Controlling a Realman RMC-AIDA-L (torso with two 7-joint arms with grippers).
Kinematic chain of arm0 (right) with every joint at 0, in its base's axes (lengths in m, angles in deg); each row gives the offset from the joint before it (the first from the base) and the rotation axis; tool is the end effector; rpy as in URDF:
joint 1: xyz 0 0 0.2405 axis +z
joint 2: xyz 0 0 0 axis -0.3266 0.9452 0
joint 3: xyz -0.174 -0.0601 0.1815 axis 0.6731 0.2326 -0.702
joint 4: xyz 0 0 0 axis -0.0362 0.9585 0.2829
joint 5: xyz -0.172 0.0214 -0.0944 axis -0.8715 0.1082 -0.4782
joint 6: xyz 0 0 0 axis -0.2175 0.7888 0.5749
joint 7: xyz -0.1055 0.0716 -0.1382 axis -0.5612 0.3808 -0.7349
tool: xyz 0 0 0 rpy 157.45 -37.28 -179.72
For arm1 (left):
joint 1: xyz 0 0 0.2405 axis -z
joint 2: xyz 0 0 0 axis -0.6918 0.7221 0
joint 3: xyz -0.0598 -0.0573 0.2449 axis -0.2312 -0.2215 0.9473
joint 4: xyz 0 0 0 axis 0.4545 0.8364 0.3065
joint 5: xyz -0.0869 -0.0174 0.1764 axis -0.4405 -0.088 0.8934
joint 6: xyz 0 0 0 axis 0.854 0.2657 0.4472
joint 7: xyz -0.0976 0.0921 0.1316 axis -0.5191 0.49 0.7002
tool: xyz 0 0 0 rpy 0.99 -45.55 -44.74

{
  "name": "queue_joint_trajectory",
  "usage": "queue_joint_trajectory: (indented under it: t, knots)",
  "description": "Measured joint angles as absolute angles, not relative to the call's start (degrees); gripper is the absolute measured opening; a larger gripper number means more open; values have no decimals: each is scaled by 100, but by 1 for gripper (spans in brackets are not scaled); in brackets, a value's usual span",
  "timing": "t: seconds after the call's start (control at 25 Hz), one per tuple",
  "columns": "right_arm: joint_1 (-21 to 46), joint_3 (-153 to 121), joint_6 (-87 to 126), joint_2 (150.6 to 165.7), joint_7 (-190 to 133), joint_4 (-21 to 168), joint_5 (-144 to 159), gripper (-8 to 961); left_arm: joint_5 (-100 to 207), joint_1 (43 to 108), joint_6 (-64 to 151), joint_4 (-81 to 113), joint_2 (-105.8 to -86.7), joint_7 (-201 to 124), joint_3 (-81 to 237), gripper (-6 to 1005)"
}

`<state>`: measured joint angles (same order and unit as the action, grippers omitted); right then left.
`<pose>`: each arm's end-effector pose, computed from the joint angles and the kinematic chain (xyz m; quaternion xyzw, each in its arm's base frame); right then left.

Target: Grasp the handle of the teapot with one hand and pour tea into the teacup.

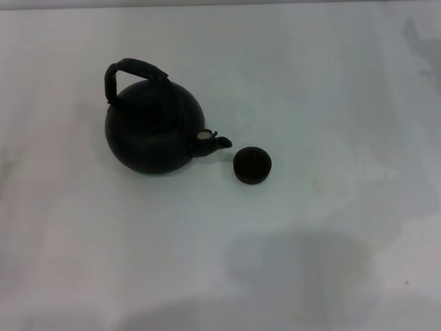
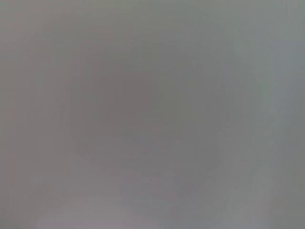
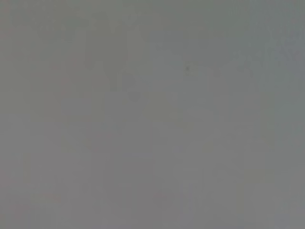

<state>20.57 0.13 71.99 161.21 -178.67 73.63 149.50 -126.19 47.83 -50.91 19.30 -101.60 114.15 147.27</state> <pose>0.3374 0.4536 0.0292 -0.6314 0.4014 0.2910 0.5963 -0.3825 0.2308 0.0275 -0.6083 -0.3100 -0.3686 0.6308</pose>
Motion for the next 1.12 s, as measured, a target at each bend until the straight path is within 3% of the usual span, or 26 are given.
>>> queue_joint_trajectory:
  t: [0.56, 1.12]
  knots:
    - [2000, 193, 7418, 16151, -17886, 7448, 14945, 860, -12606, 5687, -4655, 944, -10108, 11307, 13274, 834]
    - [2015, 329, 7683, 16153, -17893, 7503, 14950, 860, -12606, 5806, -4594, 1021, -10077, 11327, 13247, 835]
